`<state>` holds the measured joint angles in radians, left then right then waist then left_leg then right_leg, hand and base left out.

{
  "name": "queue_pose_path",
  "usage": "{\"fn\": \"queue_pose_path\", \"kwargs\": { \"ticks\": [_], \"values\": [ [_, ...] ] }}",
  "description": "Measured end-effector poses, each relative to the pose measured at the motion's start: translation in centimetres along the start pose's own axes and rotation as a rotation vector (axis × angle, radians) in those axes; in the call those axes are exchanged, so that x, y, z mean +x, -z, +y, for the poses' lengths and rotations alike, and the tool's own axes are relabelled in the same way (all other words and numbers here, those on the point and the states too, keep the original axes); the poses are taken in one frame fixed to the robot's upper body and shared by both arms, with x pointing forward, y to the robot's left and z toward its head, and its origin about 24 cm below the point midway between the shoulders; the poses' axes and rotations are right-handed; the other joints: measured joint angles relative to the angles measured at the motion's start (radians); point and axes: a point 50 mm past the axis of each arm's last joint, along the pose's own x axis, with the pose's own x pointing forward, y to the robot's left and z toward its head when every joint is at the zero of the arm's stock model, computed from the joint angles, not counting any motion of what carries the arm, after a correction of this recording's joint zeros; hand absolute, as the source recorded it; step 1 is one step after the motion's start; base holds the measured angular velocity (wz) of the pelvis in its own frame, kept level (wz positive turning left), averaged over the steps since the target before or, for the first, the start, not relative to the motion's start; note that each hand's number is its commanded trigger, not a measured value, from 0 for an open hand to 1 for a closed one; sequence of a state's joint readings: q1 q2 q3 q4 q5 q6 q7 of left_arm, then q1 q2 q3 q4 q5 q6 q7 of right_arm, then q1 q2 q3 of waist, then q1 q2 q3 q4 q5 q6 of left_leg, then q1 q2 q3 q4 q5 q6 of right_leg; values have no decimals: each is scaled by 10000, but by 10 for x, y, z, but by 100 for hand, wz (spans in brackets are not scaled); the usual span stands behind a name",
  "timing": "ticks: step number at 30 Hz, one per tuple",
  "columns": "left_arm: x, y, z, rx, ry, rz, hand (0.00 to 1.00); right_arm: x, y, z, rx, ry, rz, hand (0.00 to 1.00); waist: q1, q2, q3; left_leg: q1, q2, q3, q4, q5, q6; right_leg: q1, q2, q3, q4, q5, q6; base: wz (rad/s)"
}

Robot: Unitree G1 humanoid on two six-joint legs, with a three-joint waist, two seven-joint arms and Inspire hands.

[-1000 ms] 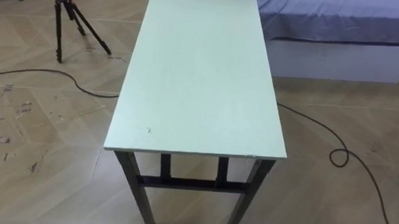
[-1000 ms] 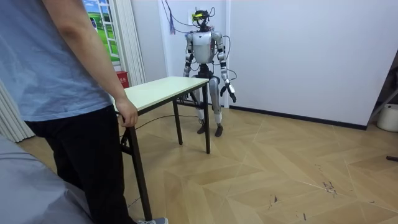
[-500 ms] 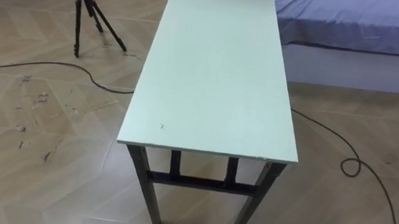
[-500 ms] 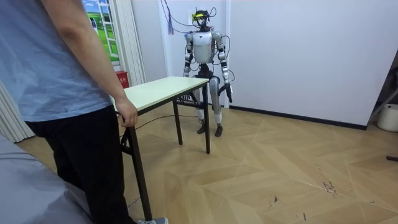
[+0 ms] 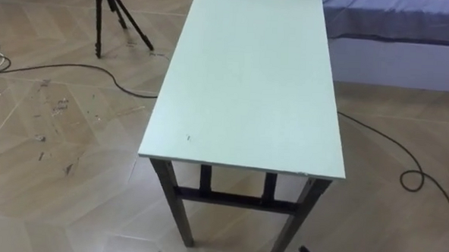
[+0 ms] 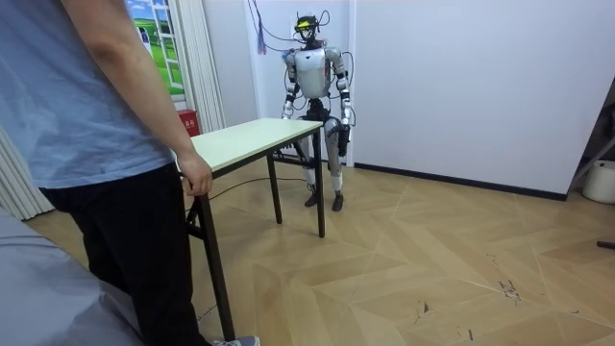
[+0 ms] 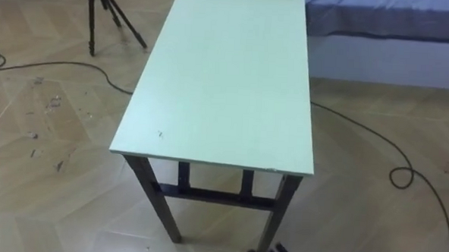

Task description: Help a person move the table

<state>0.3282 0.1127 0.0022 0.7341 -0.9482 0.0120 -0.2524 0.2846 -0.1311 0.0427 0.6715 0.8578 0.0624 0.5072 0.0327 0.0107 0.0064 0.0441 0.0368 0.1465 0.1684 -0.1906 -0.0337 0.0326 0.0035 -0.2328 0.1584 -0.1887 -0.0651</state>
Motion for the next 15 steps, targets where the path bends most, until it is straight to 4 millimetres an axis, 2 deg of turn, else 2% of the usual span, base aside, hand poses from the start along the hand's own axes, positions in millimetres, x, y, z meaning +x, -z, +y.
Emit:
{"fn": "queue_pose_path", "kwargs": {
  "ticks": [1, 2, 4, 7, 13, 15],
  "values": [
    [-1, -2, -11, -95, 738, -138, 0, 1, -1, 10, -9, -591, -126, 0, 1, -6, -21, 1, -2, 3, 1, 0, 0, 3, -2, 2, 3, -3, 4, 0],
    [-1, -2, -16, -155, 1081, -183, 0, 1, -1, 14, 26, -867, -172, 0, 2, -58, -7, 2, -5, 3, 1, 0, 0, 2, -6, 4, 2, -5, 8, 0],
    [-4, -3, -38, -313, 2398, -324, 0, 2, -1, 30, 538, -1865, -350, 0, 21, -136, 5, 6, -12, 4, 1, 0, 1, -5, -11, 41, 15, -7, 12, -4],
    [-5, -4, -62, -692, 3610, -298, 0, 3, 0, 46, 1218, -2833, -500, 0, 8, -232, -10, -9, -21, 4, 1, -3, 6, -3, -22, 54, 25, -12, 20, 0],
    [-14, -9, -100, -234, 5570, -393, 0, 7, 1, 78, 917, -4417, -363, 0, -30, -221, -14, 80, -28, 15, 14, -24, 40, -24, -35, 131, 131, -22, 39, -2],
    [-16, -7, -107, -128, 5888, -355, 0, 7, 1, 87, 804, -4836, -325, 0, -33, -211, -13, 121, -25, 15, 11, -24, 40, -6, -33, 141, 160, -22, 39, -4]
  ]
}}
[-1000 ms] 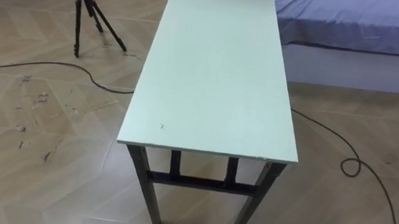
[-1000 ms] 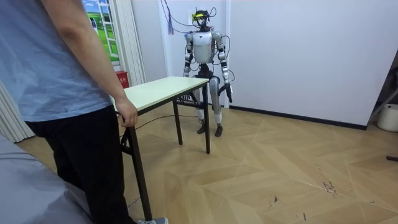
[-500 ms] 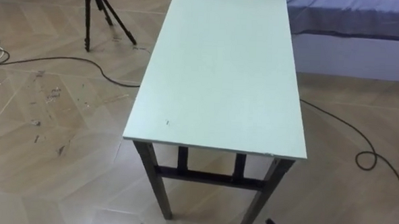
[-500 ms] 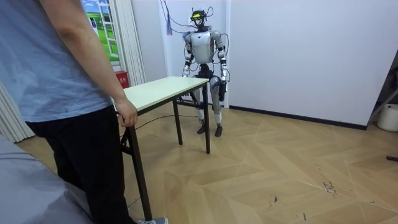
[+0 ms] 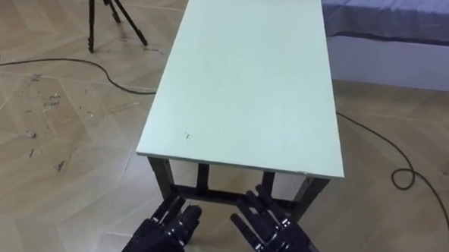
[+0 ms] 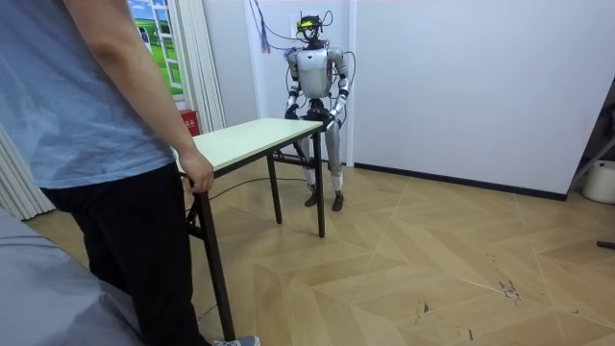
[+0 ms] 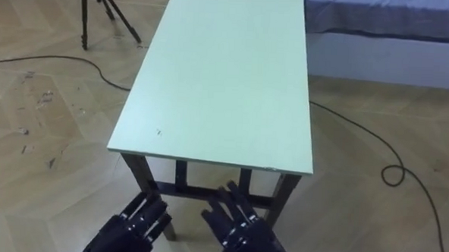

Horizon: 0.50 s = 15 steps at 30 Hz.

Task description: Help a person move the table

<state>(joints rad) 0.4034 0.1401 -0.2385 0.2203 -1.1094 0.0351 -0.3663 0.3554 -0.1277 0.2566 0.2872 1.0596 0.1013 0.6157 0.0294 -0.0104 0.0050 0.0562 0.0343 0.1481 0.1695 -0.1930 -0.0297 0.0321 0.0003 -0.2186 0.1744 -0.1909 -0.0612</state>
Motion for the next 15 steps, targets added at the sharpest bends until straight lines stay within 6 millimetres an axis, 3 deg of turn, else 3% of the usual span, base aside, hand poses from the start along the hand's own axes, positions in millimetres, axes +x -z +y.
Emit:
{"fn": "queue_pose_path", "kwargs": {
  "ticks": [6, 15],
  "values": [
    [7, 12, -12, 160, 614, 715, 0, 11, -3, 11, -290, -647, 148, 0, -91, -12, 22, 89, 7, 1, 2, -1, 1, 5, 6, 59, 122, 0, 0, -3],
    [18, 2, -28, 533, 1348, 599, 0, 19, -11, 14, -631, -920, 153, 0, -284, 18, 25, 75, 11, 60, 29, 0, 2, -108, 18, 171, 150, 2, -2, -2]
  ]
}}
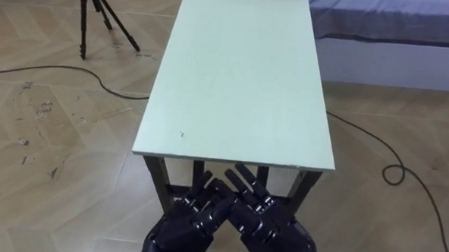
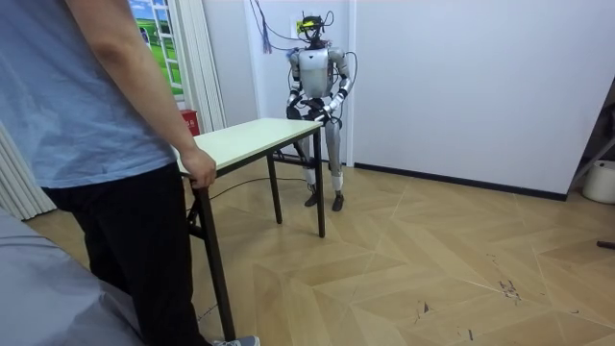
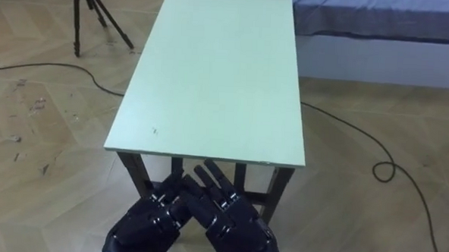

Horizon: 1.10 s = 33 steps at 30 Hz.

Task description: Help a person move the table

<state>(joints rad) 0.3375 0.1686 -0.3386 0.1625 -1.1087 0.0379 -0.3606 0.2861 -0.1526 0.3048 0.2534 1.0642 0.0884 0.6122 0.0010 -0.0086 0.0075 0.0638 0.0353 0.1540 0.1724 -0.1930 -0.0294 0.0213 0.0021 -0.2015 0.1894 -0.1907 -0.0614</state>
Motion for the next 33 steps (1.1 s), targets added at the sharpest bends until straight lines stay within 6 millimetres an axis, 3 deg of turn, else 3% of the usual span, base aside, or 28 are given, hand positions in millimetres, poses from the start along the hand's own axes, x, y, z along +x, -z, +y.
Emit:
{"fn": "queue_pose_path", "kwargs": {
  "ticks": [3, 6, 12, 18, 25, 33],
  "values": [
    [2, -5, -2, 108, 45, -127, 0, 0, -1, -1, 56, 175, -73, 0, 3, 13, 6, 22, 12, -3, -11, 0, 0, 59, 11, 7, 44, 5, -7, -2],
    [9, -13, -5, 328, 81, -251, 0, 5, -8, -1, -102, 253, -120, 0, 6, 67, 88, 158, 34, -2, -65, 0, 0, 99, 25, 85, 150, 5, -6, -8],
    [14, -23, 0, 292, -297, -349, 0, 7, -13, -3, -103, 595, -143, 0, 23, 108, 161, 318, 41, -9, -106, 0, 0, 223, 27, 130, 145, 4, -5, -2],
    [13, -39, 10, -589, -997, -950, 0, 5, -18, -8, -91, 1154, -52, 0, 32, 133, 149, 392, 7, -4, -79, 0, 1, 310, 19, 132, 130, 3, -3, 0],
    [9, -46, 43, -1686, -2897, -1237, 0, 0, -24, -21, 280, 2070, -304, 0, 64, 254, 121, 642, 12, -2, -79, 0, 1, 511, 25, 132, 106, 3, -3, 0],
    [8, -46, 48, -2248, -3466, -1155, 0, -14, -16, -42, 780, 3517, -11, 0, 73, 209, 94, 712, 41, 42, -86, 0, 0, 718, 68, 101, -39, 14, -21, 2]
  ]
}}
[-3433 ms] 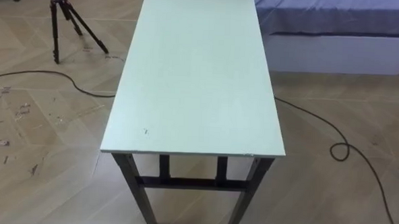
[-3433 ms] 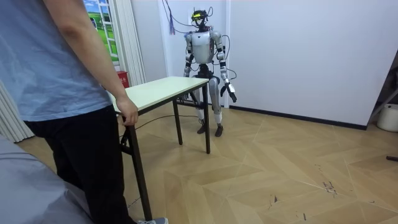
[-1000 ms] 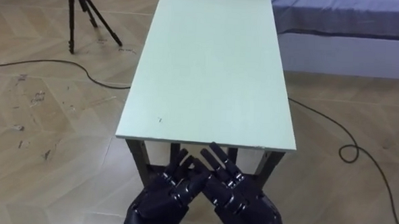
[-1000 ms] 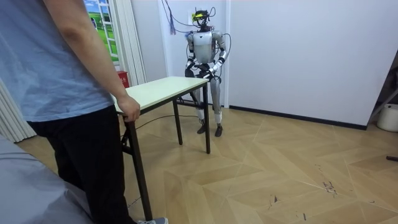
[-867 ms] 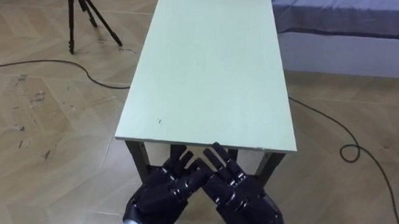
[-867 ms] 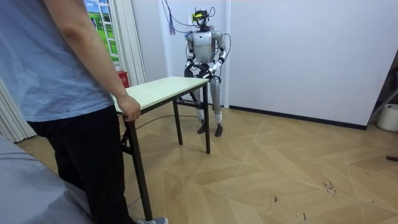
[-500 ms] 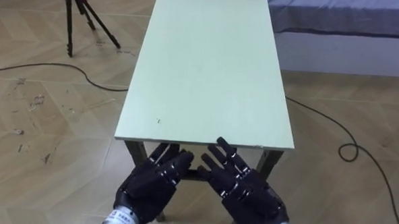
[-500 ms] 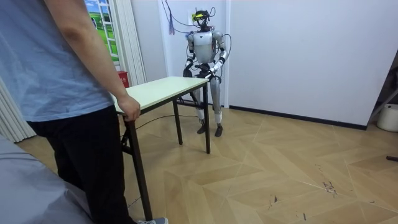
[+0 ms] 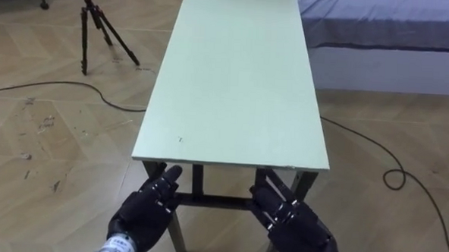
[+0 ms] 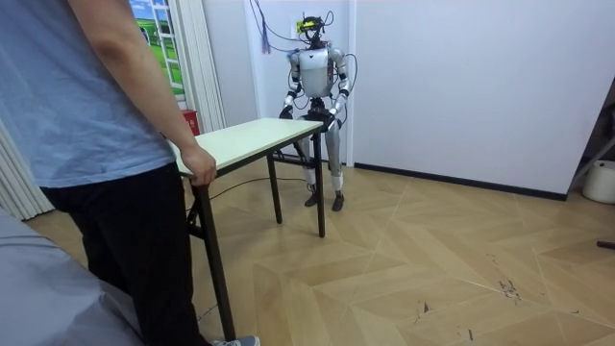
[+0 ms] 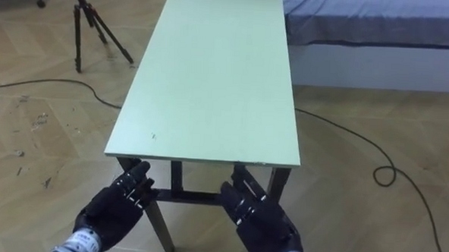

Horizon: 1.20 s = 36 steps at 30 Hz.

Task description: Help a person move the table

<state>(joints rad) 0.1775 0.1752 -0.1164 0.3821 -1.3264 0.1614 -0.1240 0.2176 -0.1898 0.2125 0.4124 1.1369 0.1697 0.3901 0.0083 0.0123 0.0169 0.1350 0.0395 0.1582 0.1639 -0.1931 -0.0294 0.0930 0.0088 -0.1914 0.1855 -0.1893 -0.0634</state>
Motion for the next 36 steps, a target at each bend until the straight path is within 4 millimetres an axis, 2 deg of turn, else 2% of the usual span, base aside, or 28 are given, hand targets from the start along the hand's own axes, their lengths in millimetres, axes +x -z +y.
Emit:
{"fn": "queue_pose_path", "kwargs": {
  "ticks": [9, 20, 23, 26, 34, 36],
  "values": [
    [-1, -1, 3, -104, -392, 194, 0, -7, 9, -21, 206, 1486, 594, 0, 28, -92, -59, -26, 0, 19, -9, 0, 0, -19, -10, -47, -4, 1, -1, 0],
    [-2, 2, 5, -140, -587, 507, 0, -8, 10, -23, 234, 1817, 715, 0, 59, -94, -61, -3, 1, 19, 15, 0, 0, 16, -14, -120, -5, 3, -4, 3],
    [-2, 2, 5, -138, -591, 525, 0, -7, 10, -23, 278, 1875, 686, 0, 209, -86, -65, -9, 4, 27, 22, 0, 0, -83, -11, -71, -3, 3, -5, -6],
    [-1, 4, 4, -197, -588, 536, 0, -1, 7, -15, 354, 1615, 529, 0, 251, -66, -72, -11, 2, 27, 31, 0, 0, -91, -9, -33, 4, 4, -6, 0],
    [0, 3, -2, -78, -862, 520, 0, 21, -19, 22, 621, -131, -355, 0, 217, -57, -61, -10, 6, 16, 41, 0, 0, -84, -1, -32, 13, 7, -12, 0],
    [1, 2, -5, -47, -756, 500, 0, 22, -19, 23, 680, -177, -349, 0, 211, -53, -53, -52, 8, -4, 42, 0, 0, -88, 1, -56, 4, 10, -16, 2]
  ]
}}
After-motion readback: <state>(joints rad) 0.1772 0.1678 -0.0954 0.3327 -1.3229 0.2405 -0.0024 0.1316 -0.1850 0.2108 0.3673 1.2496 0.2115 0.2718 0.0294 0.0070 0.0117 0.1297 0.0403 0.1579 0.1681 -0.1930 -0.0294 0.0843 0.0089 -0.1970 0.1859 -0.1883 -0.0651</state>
